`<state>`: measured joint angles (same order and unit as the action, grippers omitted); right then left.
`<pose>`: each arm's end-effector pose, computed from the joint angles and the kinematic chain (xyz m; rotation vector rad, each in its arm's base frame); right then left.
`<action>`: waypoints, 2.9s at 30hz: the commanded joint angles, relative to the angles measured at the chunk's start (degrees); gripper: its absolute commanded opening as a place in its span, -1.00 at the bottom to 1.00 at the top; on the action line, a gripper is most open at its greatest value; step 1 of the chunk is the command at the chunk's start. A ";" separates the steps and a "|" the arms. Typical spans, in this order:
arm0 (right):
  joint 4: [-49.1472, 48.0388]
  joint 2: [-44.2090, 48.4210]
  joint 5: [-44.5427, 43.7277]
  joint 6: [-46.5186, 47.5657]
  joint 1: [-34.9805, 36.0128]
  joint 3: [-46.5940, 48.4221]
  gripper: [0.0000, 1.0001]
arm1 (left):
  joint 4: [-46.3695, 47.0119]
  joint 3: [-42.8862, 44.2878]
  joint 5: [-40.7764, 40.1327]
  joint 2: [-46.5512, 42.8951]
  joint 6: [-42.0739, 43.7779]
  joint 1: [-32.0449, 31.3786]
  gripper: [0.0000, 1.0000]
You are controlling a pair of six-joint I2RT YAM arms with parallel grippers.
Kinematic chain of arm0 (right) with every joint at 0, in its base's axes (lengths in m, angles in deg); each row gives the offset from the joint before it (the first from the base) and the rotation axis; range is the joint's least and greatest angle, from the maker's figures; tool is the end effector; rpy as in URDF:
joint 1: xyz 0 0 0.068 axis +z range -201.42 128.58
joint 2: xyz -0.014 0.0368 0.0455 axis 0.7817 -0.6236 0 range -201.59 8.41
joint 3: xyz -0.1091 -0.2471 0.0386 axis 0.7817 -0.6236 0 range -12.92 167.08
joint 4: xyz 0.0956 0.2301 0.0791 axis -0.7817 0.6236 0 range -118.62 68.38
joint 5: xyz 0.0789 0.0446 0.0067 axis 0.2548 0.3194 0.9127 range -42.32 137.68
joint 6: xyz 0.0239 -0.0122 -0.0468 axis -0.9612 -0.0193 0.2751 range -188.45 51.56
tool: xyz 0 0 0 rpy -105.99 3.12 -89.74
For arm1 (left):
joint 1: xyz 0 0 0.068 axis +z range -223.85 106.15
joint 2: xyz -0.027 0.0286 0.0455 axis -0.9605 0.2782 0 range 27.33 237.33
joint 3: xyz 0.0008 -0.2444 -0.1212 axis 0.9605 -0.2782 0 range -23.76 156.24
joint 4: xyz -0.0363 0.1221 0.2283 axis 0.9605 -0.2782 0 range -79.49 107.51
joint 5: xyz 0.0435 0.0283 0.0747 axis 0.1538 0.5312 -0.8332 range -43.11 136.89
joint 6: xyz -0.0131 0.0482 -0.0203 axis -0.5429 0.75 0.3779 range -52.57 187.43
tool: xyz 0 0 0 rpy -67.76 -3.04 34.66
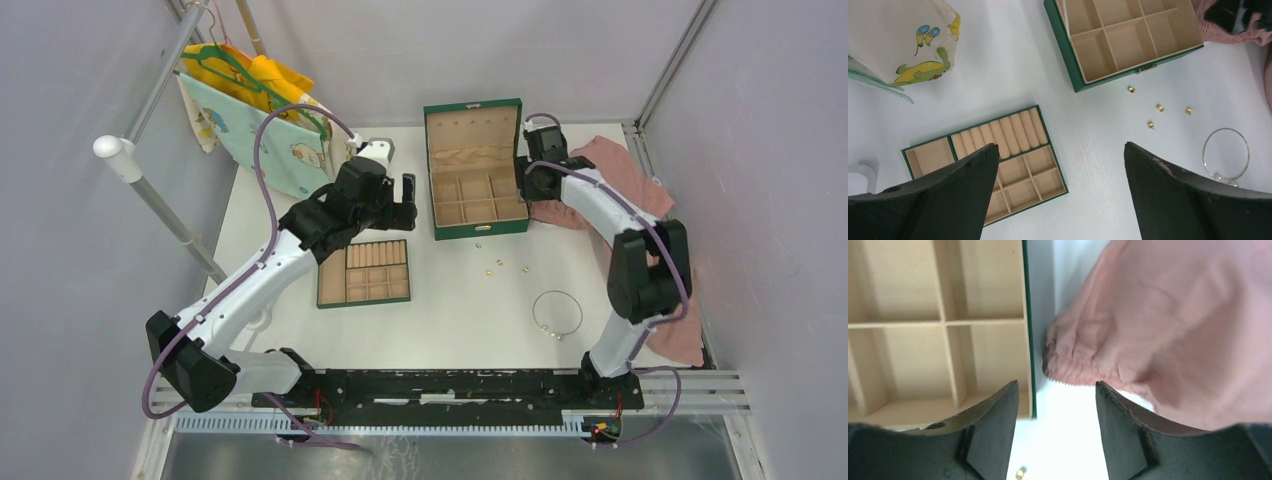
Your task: Organize the mixed jewelry
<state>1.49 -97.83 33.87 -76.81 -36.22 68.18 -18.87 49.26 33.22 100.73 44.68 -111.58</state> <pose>0.3911 0.0975 0.2280 -0.0543 2.4993 -0.1366 0.2242 -0.1628 0.3599 0.1563 2.2052 -0.3284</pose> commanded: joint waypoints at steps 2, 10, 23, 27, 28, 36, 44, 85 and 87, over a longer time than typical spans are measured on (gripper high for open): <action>-1.74 17.97 1.23 -0.94 0.40 -9.99 0.28 | 1.81 0.46 -3.63 0.41 4.46 -3.61 0.99; -6.86 30.65 6.46 -4.24 5.24 -34.99 0.36 | 9.48 -7.12 -2.85 3.81 4.33 -12.22 0.99; -6.20 22.22 0.27 -26.02 6.49 -35.42 0.20 | 7.20 -3.43 -7.26 8.70 -3.08 -13.15 0.99; -7.87 21.80 -1.81 -32.04 7.11 -36.28 0.09 | 6.96 -2.64 -7.68 8.99 -2.84 -13.15 0.99; -7.78 21.48 -2.77 -32.68 7.35 -36.20 0.06 | 6.95 -2.50 -7.75 9.09 -2.83 -13.13 0.99; -8.67 18.40 -4.10 -32.50 8.47 -36.10 -0.21 | 6.35 -1.46 -8.29 9.74 -1.59 -13.15 0.99; -8.82 16.34 -3.89 -31.12 9.12 -33.46 -0.26 | 5.95 -0.68 -9.27 9.92 0.43 -13.15 0.99; -1.67 14.40 -4.41 -41.30 10.46 -30.14 -0.30 | 3.86 -0.98 -10.41 9.15 3.27 -13.15 0.99; -2.04 14.72 -4.31 -41.35 10.46 -30.85 -0.33 | 3.90 -1.03 -10.34 9.20 3.24 -13.15 0.99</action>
<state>-1.88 -84.76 30.44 -116.72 -26.03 38.57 -15.55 46.81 24.44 111.44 46.08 -124.72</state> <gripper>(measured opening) 0.349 0.994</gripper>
